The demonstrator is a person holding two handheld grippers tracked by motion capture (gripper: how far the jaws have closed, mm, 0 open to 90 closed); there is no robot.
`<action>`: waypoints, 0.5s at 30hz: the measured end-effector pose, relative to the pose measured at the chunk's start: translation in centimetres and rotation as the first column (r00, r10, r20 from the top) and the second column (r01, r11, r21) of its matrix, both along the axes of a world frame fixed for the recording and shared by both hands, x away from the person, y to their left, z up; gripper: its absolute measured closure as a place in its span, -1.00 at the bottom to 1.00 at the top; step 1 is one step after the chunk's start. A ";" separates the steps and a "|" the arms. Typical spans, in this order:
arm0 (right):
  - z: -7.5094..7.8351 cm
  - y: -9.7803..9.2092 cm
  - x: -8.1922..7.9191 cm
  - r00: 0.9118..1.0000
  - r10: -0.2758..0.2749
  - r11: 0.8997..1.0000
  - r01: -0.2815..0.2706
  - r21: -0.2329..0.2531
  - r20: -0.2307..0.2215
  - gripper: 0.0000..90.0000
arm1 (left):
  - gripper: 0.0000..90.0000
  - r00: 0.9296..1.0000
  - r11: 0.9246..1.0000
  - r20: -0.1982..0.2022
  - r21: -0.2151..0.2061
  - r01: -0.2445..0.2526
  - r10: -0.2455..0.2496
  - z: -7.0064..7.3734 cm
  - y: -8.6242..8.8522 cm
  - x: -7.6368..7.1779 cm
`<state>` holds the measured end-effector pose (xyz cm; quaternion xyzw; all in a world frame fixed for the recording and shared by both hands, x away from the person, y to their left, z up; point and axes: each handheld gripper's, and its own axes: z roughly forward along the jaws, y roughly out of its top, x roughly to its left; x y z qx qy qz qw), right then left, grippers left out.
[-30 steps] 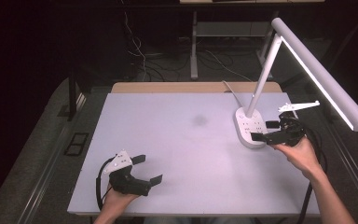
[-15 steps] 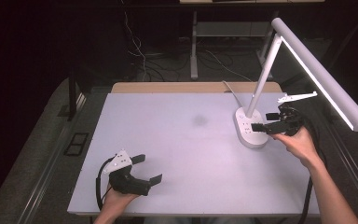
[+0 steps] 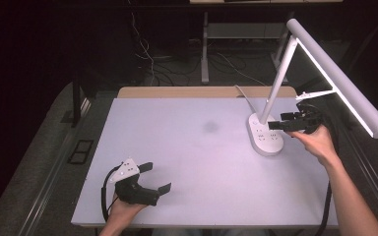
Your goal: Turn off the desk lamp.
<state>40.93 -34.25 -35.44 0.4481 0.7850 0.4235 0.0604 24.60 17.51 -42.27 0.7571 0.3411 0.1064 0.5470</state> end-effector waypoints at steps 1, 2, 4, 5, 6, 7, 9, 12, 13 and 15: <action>0.0 0.0 0.1 1.000 0.002 1.000 -0.002 -0.002 -0.001 -0.56 | -1.00 1.000 1.000 0.000 0.001 -0.002 0.002 0.0 0.0 0.0; -0.1 0.0 0.4 1.000 0.000 1.000 0.000 -0.005 -0.003 -0.47 | -1.00 1.000 1.000 -0.001 0.000 -0.003 0.003 0.0 0.1 0.0; -0.2 0.0 0.8 1.000 0.000 1.000 0.000 -0.015 -0.007 -0.35 | -1.00 1.000 1.000 0.000 0.000 -0.005 0.005 0.0 0.1 0.0; -0.3 0.0 1.0 1.000 -0.003 1.000 0.003 -0.015 -0.012 -0.30 | -1.00 1.000 1.000 0.000 -0.002 -0.006 0.006 0.0 0.1 0.0; -0.3 0.0 1.0 1.000 -0.003 1.000 0.003 -0.015 -0.012 -0.30 | -1.00 1.000 1.000 0.000 -0.001 -0.008 0.008 0.0 0.1 0.0; -0.5 -0.2 1.4 1.000 -0.005 1.000 0.005 -0.017 -0.010 -0.17 | -1.00 1.000 1.000 0.000 -0.001 -0.009 0.009 0.0 0.1 0.0; -0.6 -0.2 1.5 1.000 -0.011 1.000 0.011 -0.017 -0.010 -0.09 | -1.00 1.000 1.000 0.000 0.001 -0.011 0.011 0.0 0.1 0.0; -1.1 -0.3 1.9 1.000 -0.030 0.999 0.030 -0.024 -0.008 0.19 | -1.00 1.000 1.000 0.000 0.002 -0.014 0.014 0.0 0.1 0.0; -1.2 -0.3 2.0 0.999 -0.033 0.999 0.032 -0.031 -0.004 0.28 | -1.00 1.000 1.000 0.001 0.002 -0.014 0.014 0.0 0.1 0.0; -1.4 -0.5 2.3 0.999 -0.043 0.999 0.043 -0.031 -0.006 0.46 | -1.00 1.000 1.000 0.002 0.004 -0.013 0.013 0.0 0.0 -0.1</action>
